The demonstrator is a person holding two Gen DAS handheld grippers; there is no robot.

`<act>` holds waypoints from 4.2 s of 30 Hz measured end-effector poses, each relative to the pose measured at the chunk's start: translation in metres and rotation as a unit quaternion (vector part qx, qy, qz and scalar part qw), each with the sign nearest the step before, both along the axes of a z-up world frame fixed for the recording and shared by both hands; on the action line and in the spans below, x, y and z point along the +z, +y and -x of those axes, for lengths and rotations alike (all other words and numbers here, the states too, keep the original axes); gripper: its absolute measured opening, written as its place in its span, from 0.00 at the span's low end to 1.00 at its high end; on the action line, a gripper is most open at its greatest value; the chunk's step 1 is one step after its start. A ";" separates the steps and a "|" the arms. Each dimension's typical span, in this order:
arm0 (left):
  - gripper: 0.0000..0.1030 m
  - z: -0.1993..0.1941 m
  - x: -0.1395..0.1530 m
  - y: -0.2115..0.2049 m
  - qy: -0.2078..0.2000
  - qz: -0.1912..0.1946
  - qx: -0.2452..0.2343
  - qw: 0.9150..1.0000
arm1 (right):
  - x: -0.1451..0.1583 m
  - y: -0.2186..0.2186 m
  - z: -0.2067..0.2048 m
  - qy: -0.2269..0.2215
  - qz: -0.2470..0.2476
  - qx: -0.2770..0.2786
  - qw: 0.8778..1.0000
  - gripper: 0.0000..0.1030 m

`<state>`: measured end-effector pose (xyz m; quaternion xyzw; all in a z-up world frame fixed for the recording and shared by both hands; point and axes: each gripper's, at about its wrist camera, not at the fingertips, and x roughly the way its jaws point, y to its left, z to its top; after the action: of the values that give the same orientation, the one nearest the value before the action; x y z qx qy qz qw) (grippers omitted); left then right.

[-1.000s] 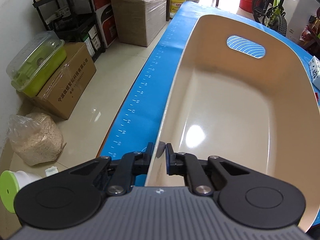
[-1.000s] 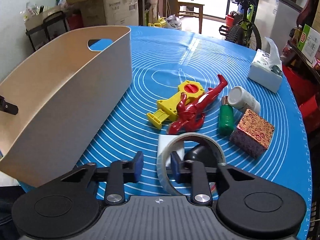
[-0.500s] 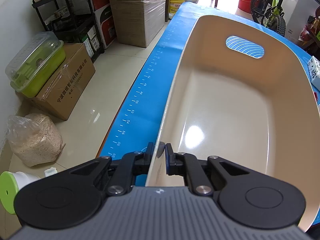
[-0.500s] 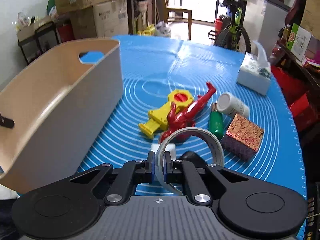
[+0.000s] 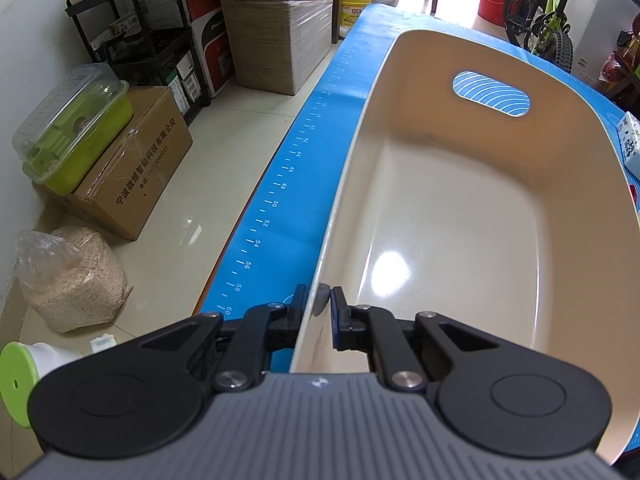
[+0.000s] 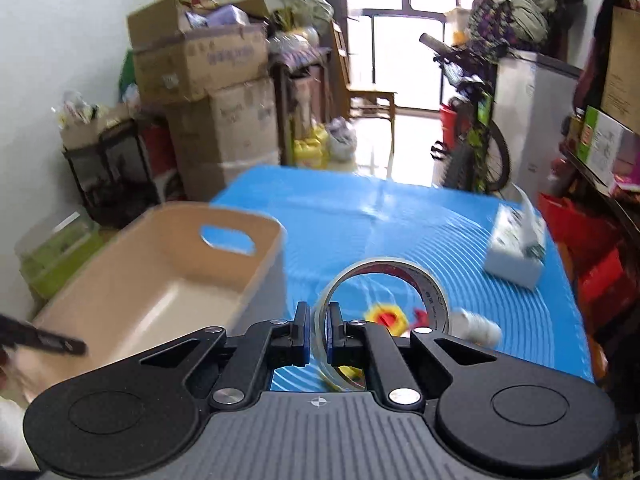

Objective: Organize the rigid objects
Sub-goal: 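Carry the tape roll with the right tool into the basket and release, then return the right tool to the table and grasp the black earbud case, then carry the earbud case with the right tool into the tape roll and release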

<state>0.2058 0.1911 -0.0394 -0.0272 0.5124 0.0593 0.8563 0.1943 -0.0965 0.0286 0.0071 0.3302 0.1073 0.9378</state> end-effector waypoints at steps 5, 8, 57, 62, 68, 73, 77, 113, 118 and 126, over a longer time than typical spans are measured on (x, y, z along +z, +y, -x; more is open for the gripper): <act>0.13 0.000 0.001 0.000 0.000 0.000 0.001 1.000 | 0.016 0.032 -0.015 -0.019 -0.016 0.036 0.999 0.18; 0.13 0.000 0.001 0.000 0.000 -0.002 0.001 1.000 | 0.019 0.053 -0.025 -0.020 -0.022 0.060 0.998 0.18; 0.14 0.000 0.001 -0.003 0.003 -0.016 -0.009 1.000 | 0.015 0.058 -0.032 0.055 -0.001 0.063 0.996 0.71; 0.14 0.000 0.002 -0.003 0.003 -0.016 -0.009 1.000 | -0.007 0.010 -0.031 0.070 0.027 0.003 0.997 0.72; 0.14 0.001 0.001 -0.003 0.003 -0.020 -0.009 1.000 | -0.041 -0.033 -0.026 0.105 0.033 -0.052 0.993 0.71; 0.15 0.001 0.001 -0.004 0.003 -0.022 -0.008 1.000 | -0.072 -0.050 -0.023 0.140 0.041 -0.077 0.986 0.71; 0.15 0.001 0.001 -0.004 0.004 -0.022 -0.008 1.000 | -0.093 -0.061 -0.022 0.169 0.032 -0.092 0.981 0.71; 0.15 0.001 0.002 -0.005 0.004 -0.023 -0.008 1.000 | -0.123 -0.086 -0.013 0.189 -0.135 -0.180 0.956 0.51; 0.15 0.001 0.002 -0.005 0.004 -0.023 -0.008 1.000 | -0.115 -0.088 -0.011 0.171 -0.136 -0.182 0.959 0.51; 0.15 0.001 0.002 -0.005 0.005 -0.023 -0.008 1.000 | -0.082 -0.074 -0.013 0.128 -0.144 -0.152 0.969 0.51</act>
<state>0.2045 0.1861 -0.0377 -0.0028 0.5149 0.0645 0.8548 0.2073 -0.1709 -0.0537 0.2055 0.4239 0.0078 0.8821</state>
